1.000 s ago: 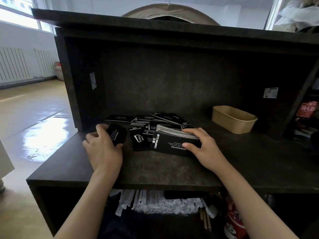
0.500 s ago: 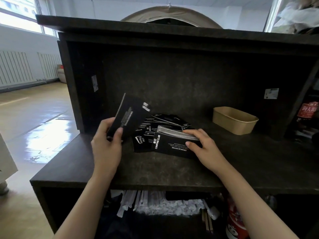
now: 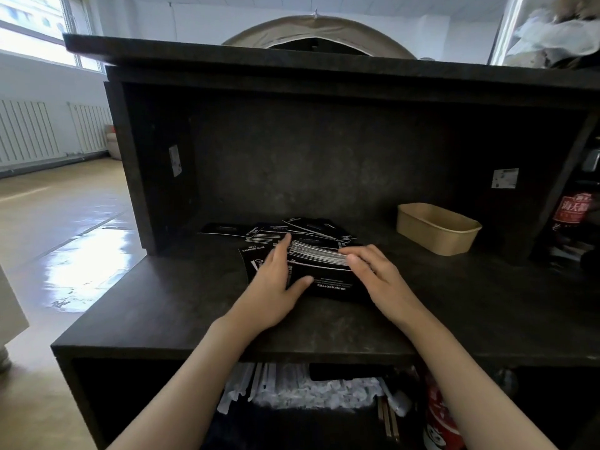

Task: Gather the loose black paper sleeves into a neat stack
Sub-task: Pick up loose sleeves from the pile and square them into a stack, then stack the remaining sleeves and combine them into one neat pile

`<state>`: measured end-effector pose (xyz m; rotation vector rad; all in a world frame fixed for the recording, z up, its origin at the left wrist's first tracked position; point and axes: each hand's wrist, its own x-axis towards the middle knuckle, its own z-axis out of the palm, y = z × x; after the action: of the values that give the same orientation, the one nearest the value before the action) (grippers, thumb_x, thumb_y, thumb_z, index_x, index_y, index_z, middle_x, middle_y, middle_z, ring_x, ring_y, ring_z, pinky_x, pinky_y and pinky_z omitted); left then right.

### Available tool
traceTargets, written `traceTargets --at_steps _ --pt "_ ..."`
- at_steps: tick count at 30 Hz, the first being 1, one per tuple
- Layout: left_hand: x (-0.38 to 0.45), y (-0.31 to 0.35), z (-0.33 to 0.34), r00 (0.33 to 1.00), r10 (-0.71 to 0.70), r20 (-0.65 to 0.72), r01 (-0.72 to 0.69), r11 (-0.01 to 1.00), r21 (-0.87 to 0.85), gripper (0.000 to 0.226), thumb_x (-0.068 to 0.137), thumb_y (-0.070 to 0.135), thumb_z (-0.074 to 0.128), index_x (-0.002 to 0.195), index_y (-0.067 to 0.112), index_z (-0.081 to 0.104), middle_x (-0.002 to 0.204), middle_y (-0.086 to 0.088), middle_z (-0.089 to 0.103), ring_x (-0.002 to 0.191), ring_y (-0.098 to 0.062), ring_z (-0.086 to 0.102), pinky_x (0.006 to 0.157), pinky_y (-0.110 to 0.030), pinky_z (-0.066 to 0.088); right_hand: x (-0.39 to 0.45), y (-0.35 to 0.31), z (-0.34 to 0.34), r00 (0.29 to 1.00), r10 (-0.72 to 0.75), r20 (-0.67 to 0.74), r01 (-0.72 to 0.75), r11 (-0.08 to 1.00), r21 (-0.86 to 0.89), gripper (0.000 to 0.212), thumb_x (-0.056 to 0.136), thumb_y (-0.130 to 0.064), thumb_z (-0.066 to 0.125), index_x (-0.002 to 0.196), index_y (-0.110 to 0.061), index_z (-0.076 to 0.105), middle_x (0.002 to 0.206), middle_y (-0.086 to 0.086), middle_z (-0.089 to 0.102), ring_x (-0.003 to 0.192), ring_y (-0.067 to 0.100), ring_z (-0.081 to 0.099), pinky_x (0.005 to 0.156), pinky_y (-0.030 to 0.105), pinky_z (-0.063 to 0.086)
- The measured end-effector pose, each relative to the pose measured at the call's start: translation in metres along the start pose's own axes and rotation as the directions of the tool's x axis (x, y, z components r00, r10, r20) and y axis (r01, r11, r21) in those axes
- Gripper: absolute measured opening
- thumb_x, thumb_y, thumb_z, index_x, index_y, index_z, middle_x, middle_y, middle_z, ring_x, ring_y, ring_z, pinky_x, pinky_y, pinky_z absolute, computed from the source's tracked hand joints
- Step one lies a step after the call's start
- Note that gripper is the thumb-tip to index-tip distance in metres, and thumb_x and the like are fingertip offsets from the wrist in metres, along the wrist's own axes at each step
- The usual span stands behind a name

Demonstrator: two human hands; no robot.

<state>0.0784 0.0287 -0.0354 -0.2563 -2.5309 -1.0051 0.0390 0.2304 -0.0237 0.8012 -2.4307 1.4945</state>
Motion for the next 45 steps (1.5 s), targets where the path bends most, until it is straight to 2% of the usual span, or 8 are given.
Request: traceTargets --at_steps 4,9,18,28,36,40,42,45 --pt "0.007 0.008 0.020 0.998 -0.053 -0.024 0.051 0.996 -0.072 0.090 0.091 0.027 0.065 0.153 0.012 0.002 0.159 -0.010 0.017 0.147 -0.018 0.018 0.109 -0.015 0.012 0.001 0.003 0.000 1.000 0.003 -0.003 -0.003 1.000 0.010 0.034 0.098 -0.039 0.045 0.123 -0.022 0.062 0.112 -0.007 0.056 0.110 0.002 0.055 0.098 0.025 0.042" --pt "0.004 0.006 0.013 0.997 0.006 -0.072 -0.012 0.996 -0.083 0.077 0.090 0.029 0.065 0.151 0.036 0.018 0.139 0.001 0.034 0.125 -0.007 0.036 0.100 -0.014 0.024 0.003 0.003 -0.002 0.987 -0.119 -0.109 0.102 0.983 -0.154 0.031 0.089 -0.021 0.066 0.120 -0.021 0.064 0.109 -0.012 0.057 0.107 -0.002 0.055 0.095 0.017 0.043" --pt "-0.003 0.007 0.016 0.996 0.063 -0.069 -0.053 0.988 0.142 0.071 0.089 0.042 0.062 0.148 0.036 0.023 0.139 -0.006 0.033 0.121 -0.024 0.051 0.100 -0.031 0.045 0.001 0.004 0.000 0.999 -0.034 0.029 0.042 0.944 -0.327 0.065 0.088 -0.030 0.067 0.146 -0.022 0.039 0.126 -0.010 0.041 0.121 0.006 0.043 0.107 0.025 0.035" --pt "-0.003 0.009 0.015 0.995 0.098 0.003 -0.098 0.990 0.099 0.065 0.091 0.028 0.063 0.145 0.029 0.026 0.134 -0.004 0.035 0.121 -0.021 0.047 0.106 -0.031 0.039 -0.009 -0.005 -0.003 1.000 0.015 0.015 -0.009 0.947 -0.322 0.053 0.084 -0.020 0.071 0.132 -0.027 0.049 0.120 -0.011 0.045 0.117 0.007 0.047 0.103 0.025 0.039" --pt "0.039 0.053 0.029 0.978 0.066 0.198 -0.059 0.997 -0.040 0.055 0.095 0.030 0.057 0.142 0.028 0.029 0.132 -0.007 0.036 0.122 -0.020 0.043 0.099 -0.017 0.025 -0.009 0.003 -0.058 0.954 0.217 -0.206 -0.223 0.975 -0.009 0.039 0.082 -0.010 0.071 0.110 -0.034 0.063 0.121 -0.002 0.051 0.111 0.013 0.050 0.097 0.031 0.044" --pt "0.079 0.089 0.067 0.969 0.038 0.244 -0.013 0.995 -0.104 0.046 0.097 0.029 0.053 0.139 0.024 0.036 0.132 -0.013 0.040 0.123 -0.028 0.045 0.104 -0.025 0.028 -0.001 0.022 -0.104 0.884 0.353 -0.306 -0.315 0.934 0.168 0.032 0.086 -0.005 0.064 0.107 -0.029 0.065 0.123 0.001 0.057 0.112 0.020 0.053 0.092 0.033 0.046" --pt "0.089 0.093 0.099 0.961 0.028 0.275 -0.030 1.000 0.003 0.042 0.099 0.033 0.046 0.139 0.023 0.037 0.137 -0.013 0.039 0.126 -0.031 0.043 0.109 -0.035 0.031 -0.002 0.043 -0.118 0.886 0.353 -0.300 -0.404 0.906 -0.125 0.028 0.093 -0.016 0.056 0.116 -0.030 0.063 0.131 0.003 0.054 0.120 0.023 0.049 0.102 0.037 0.041" --pt "0.092 0.087 0.137 0.977 0.072 0.203 -0.144 0.919 0.367 0.047 0.102 0.037 0.030 0.145 0.019 0.037 0.155 -0.005 0.031 0.142 -0.030 0.026 0.117 -0.040 0.023 -0.011 0.075 -0.116 0.925 0.251 -0.284 -0.379 0.598 -0.706 0.040 0.102 -0.031 0.032 0.138 -0.024 0.047 0.145 0.002 0.042 0.138 0.022 0.033 0.115 0.045 0.021"
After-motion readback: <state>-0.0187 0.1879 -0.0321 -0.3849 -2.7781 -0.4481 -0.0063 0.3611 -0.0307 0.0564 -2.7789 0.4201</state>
